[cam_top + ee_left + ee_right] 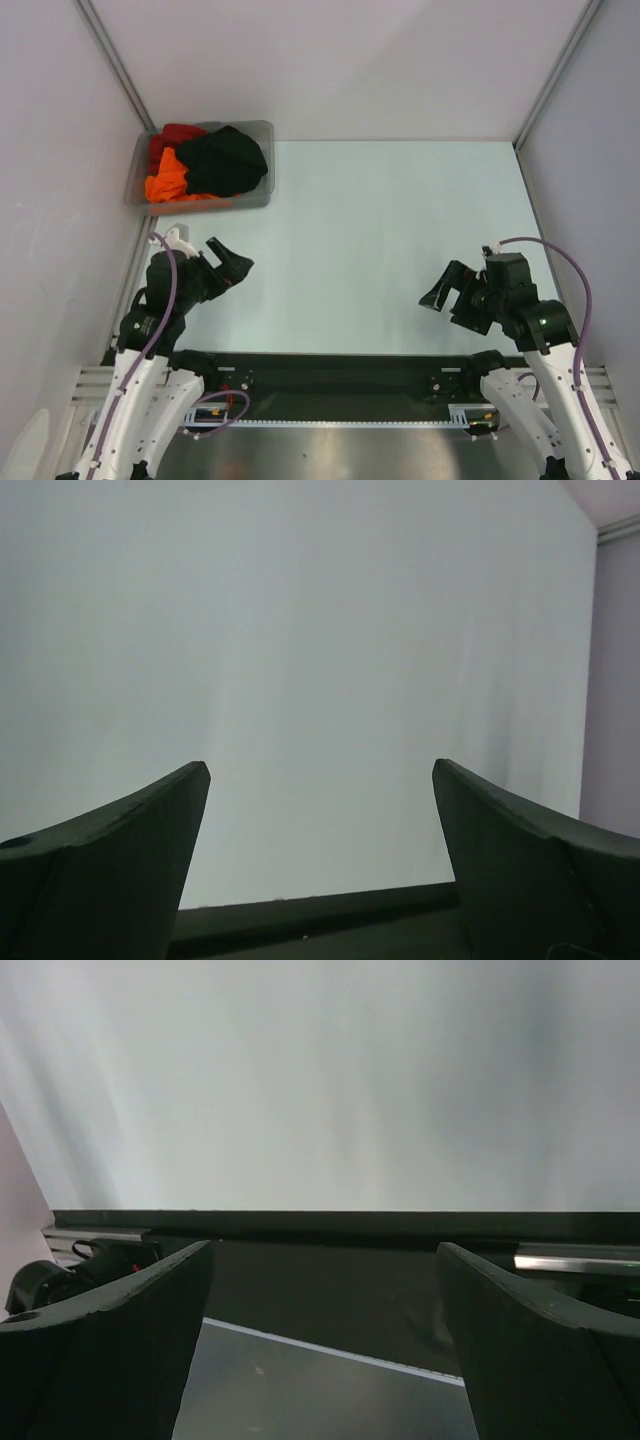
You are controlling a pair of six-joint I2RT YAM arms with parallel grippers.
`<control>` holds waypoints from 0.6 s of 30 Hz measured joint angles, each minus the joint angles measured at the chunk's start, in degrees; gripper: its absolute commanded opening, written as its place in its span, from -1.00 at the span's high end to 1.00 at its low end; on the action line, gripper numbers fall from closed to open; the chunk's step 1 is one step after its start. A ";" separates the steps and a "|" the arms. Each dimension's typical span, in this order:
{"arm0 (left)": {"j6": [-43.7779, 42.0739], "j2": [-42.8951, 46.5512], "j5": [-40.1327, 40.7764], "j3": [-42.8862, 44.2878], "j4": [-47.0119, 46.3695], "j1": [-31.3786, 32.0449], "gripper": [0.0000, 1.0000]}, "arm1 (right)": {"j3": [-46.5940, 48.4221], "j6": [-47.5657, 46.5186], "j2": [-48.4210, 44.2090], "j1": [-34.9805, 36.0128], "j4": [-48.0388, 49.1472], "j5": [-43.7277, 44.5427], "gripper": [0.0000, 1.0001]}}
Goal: Fold and stack the t-shirts
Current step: Grab the tshirt from the pile
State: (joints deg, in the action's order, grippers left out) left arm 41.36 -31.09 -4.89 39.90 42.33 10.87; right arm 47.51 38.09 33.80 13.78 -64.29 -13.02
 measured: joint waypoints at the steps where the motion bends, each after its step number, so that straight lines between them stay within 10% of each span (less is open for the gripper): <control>1: 0.00 0.42 -0.04 0.07 -1.27 0.02 -1.00 | 0.17 -0.72 0.57 0.00 -0.46 -0.07 -1.00; 11: -1.25 -22.16 -3.54 6.80 -22.43 -5.49 -0.97 | 5.84 -6.23 3.02 -0.04 -1.09 -6.10 -0.99; 18: 4.20 -39.85 -9.07 10.32 -44.13 -14.25 -0.59 | 7.43 -8.33 10.10 -0.04 -0.28 -7.19 -1.00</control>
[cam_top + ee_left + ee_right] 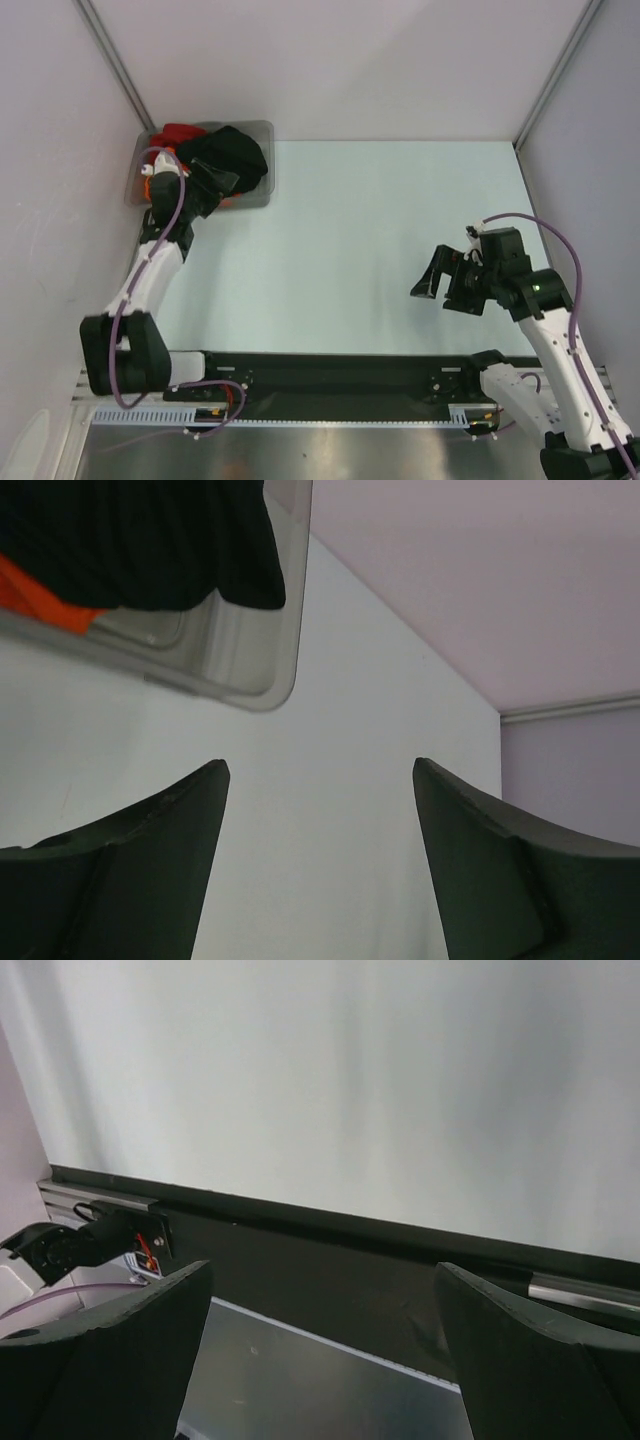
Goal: Fold and stack the t-shirts
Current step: Grab the tshirt from the pile
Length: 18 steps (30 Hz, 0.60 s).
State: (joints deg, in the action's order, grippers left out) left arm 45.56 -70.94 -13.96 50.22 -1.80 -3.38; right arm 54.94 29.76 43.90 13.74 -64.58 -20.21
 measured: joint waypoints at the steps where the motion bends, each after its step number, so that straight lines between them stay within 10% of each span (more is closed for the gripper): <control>1: 0.57 -2.80 -0.28 1.57 -1.79 -0.31 -0.59 | 0.44 -0.33 1.25 0.00 0.09 0.07 -0.99; 18: 11.19 -43.06 2.19 36.96 -1.70 -0.87 -0.61 | 5.86 -5.60 17.07 -8.68 6.54 1.53 -1.00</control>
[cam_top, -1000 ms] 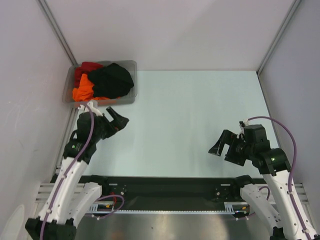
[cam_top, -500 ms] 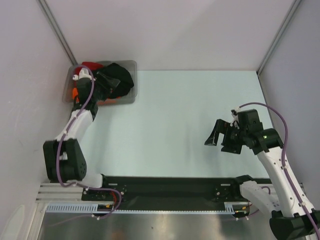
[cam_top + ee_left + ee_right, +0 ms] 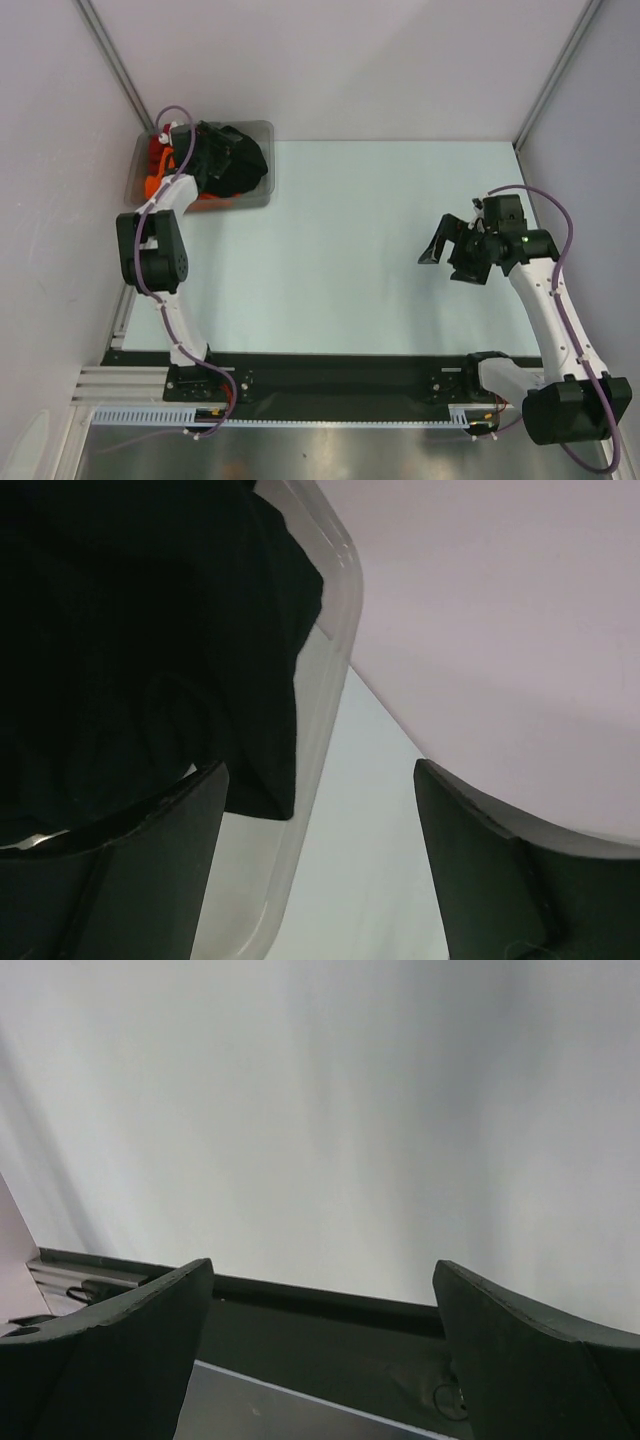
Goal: Fold and stack the t-shirts
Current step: Grab the tshirt from the pile
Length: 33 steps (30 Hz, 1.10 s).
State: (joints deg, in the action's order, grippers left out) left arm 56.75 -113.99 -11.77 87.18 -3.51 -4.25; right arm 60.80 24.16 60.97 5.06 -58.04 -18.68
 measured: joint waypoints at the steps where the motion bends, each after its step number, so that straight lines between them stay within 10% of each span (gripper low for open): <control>1: 0.85 -0.87 0.74 0.94 0.79 0.00 -0.60 | 0.07 -0.13 0.33 -0.68 0.17 -0.11 -1.00; 9: 6.32 -12.59 2.45 14.12 6.25 0.00 -0.35 | 1.22 -0.50 3.52 -2.78 1.55 -0.22 -0.99; 12: 7.69 -15.58 2.38 17.20 7.37 0.00 0.09 | 1.68 -0.52 4.07 -2.97 1.60 -0.15 -0.99; 15: 9.81 -16.48 1.40 17.81 7.21 -0.02 0.98 | 1.81 -0.68 4.44 -3.08 1.79 -0.02 -0.98; 33: 41.75 -5.25 -6.64 -8.26 -49.35 0.48 0.99 | 3.21 -1.55 5.64 2.62 2.67 -1.53 -0.96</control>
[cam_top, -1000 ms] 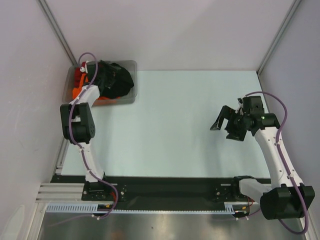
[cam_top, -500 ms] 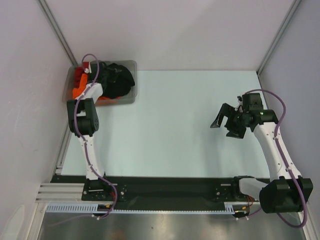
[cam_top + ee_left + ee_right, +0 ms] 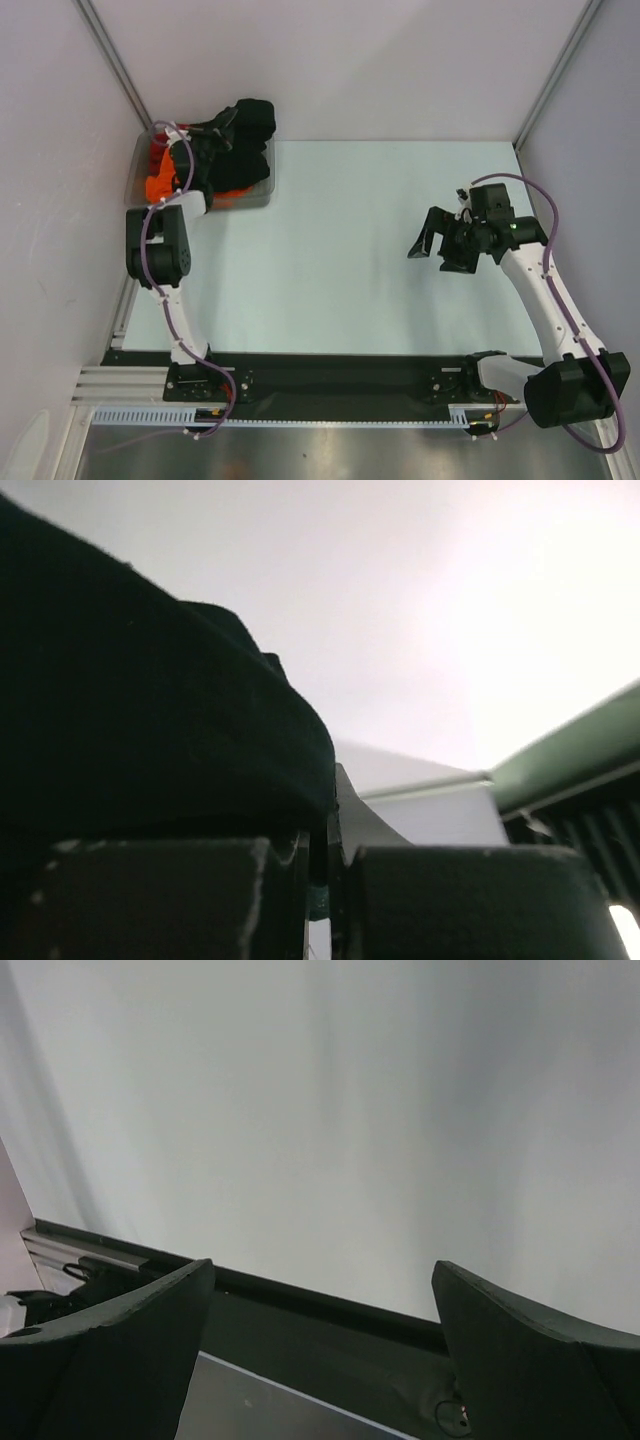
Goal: Fold and stack the t-shirts
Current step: Grab the tshirt from the pile, then move the tshirt to the center of the board
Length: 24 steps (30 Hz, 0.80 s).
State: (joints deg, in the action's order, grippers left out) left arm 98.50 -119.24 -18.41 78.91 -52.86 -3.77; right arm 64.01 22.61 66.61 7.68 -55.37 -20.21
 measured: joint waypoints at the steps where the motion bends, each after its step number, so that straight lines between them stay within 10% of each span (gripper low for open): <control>1: 1.01 0.94 -0.09 -0.35 -1.40 0.07 0.99 | 0.13 0.00 0.00 0.52 0.00 -0.17 -0.96; 10: 4.48 20.44 -4.39 -5.29 -2.82 2.54 1.00 | 1.99 -0.31 -0.11 3.61 -0.09 -0.48 -0.96; 15: -3.76 28.79 -10.51 1.11 11.72 6.45 0.99 | 4.46 -0.35 -0.11 5.25 -0.04 -0.46 -0.96; 17: -10.54 31.87 -12.22 4.96 22.18 10.21 0.58 | 5.01 -0.31 -0.20 5.64 -0.04 -0.48 -0.95; 18: -14.14 33.48 -12.61 5.81 26.62 12.31 -0.22 | 5.03 -0.28 -0.26 5.73 -0.04 -0.48 -0.95; 20: -20.85 37.75 -13.16 5.64 35.47 17.11 -0.92 | 5.01 -0.17 -0.42 5.75 -0.42 -0.55 -0.94; 24: -31.32 47.65 -13.18 -3.48 49.55 24.20 -0.99 | 4.02 0.31 -1.97 5.75 -0.46 -0.72 -0.93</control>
State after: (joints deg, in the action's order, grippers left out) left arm 67.18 -71.59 -31.59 75.44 -3.31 20.43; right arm 68.03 22.92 64.64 13.43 -55.83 -20.93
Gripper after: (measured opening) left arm 0.994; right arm 0.966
